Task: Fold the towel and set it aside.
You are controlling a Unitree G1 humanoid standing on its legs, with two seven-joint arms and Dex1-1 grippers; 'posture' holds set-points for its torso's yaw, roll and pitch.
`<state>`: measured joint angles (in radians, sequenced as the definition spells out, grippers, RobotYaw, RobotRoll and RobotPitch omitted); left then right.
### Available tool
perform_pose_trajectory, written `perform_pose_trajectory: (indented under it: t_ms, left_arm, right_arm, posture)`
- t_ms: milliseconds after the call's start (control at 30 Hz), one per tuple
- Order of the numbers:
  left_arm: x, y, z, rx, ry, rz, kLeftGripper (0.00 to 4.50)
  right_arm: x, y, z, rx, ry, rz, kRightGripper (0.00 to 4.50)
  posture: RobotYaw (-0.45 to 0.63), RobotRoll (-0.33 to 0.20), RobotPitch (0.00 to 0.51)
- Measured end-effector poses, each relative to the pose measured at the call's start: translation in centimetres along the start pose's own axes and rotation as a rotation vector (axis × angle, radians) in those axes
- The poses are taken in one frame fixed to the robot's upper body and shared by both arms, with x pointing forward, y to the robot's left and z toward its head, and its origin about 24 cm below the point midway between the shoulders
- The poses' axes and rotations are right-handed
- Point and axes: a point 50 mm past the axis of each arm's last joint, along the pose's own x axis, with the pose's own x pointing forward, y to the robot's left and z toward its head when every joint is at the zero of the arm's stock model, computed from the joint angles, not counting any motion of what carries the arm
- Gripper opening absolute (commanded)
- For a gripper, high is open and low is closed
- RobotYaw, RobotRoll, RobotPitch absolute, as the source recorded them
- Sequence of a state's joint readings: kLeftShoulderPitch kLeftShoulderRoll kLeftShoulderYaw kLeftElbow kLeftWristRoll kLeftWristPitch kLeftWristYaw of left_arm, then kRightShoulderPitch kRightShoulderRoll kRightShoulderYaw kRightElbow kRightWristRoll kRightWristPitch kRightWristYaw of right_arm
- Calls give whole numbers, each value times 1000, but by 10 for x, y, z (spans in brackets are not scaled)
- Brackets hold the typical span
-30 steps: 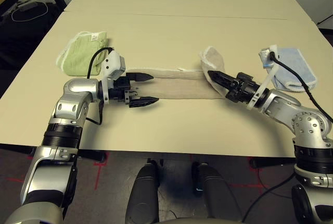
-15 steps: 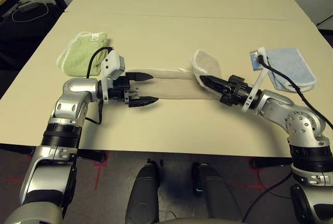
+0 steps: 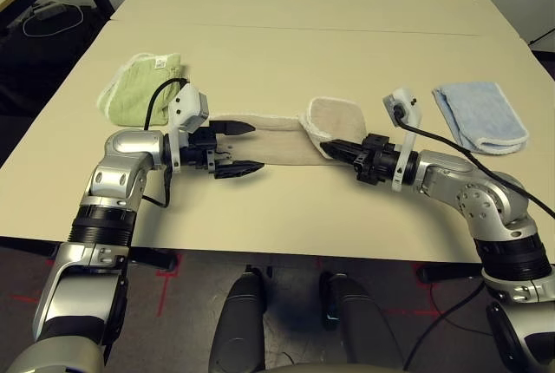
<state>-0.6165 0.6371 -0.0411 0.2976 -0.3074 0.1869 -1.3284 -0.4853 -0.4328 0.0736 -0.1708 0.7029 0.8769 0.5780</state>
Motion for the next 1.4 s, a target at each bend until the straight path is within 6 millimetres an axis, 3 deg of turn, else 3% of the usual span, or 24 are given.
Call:
perform_pose_trajectory:
  t_ms: [100,433,700,800,900,1133,1400]
  left_arm:
    - [0,0,0,0,1,0,4500]
    - [0,0,0,2,8,2,4500]
    - [0,0,-1,6,14,5,4500]
    - [0,0,-1,8,15,7,4500]
    - [0,1,0,11,9,25,4500]
    - [2,5,-4,8,-19,99,4500]
    - [-1,9,-7,-11,-24,163,4500]
  right_arm:
    - [4,1,-1,-25,29,-6,737]
    - [10,4,2,-39,53,11,4381]
    - [6,6,21,-31,-73,59,4478]
    - [-7,-3,32,-100,-140,41,4478]
    - [-30,-25,43,-234,-198,-72,4478]
    - [-53,-59,36,-404,-234,-205,4478]
    - [-59,-57,30,-532,-142,-44,4478]
  posture:
    - [10,0,156]
    - [7,0,153]
    - [1,0,141]
    - [-1,0,139]
    - [-5,0,139]
    - [-1,0,132]
    - [18,0,134]
